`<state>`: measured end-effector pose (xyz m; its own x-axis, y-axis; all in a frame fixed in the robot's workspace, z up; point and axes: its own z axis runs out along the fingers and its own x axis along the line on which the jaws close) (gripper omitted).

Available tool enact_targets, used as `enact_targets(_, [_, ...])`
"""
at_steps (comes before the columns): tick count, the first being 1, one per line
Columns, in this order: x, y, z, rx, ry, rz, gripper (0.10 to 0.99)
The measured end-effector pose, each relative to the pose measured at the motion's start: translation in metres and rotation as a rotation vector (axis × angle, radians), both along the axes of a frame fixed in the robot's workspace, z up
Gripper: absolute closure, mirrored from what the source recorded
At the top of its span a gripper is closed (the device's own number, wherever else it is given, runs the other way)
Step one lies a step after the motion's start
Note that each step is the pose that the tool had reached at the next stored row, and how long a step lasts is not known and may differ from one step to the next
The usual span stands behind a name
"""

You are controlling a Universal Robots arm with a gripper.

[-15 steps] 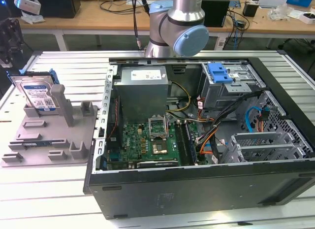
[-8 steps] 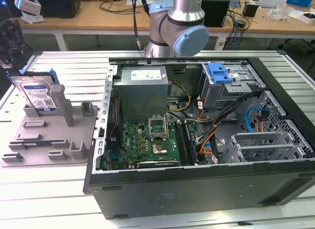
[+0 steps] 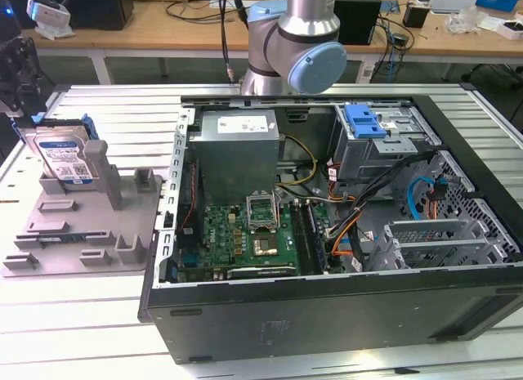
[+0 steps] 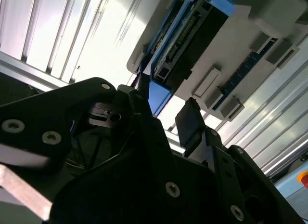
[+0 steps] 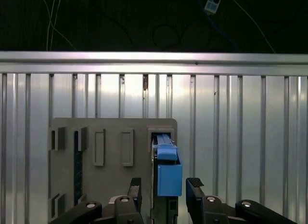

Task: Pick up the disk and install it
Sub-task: 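Pick up the disk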

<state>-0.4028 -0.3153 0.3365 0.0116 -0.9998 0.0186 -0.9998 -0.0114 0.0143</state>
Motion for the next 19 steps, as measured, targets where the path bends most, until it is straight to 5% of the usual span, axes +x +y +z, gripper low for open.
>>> enact_targets(19, [-0.0044,0.0069,-0.0124,0.0,0.0002,0.0,0.592])
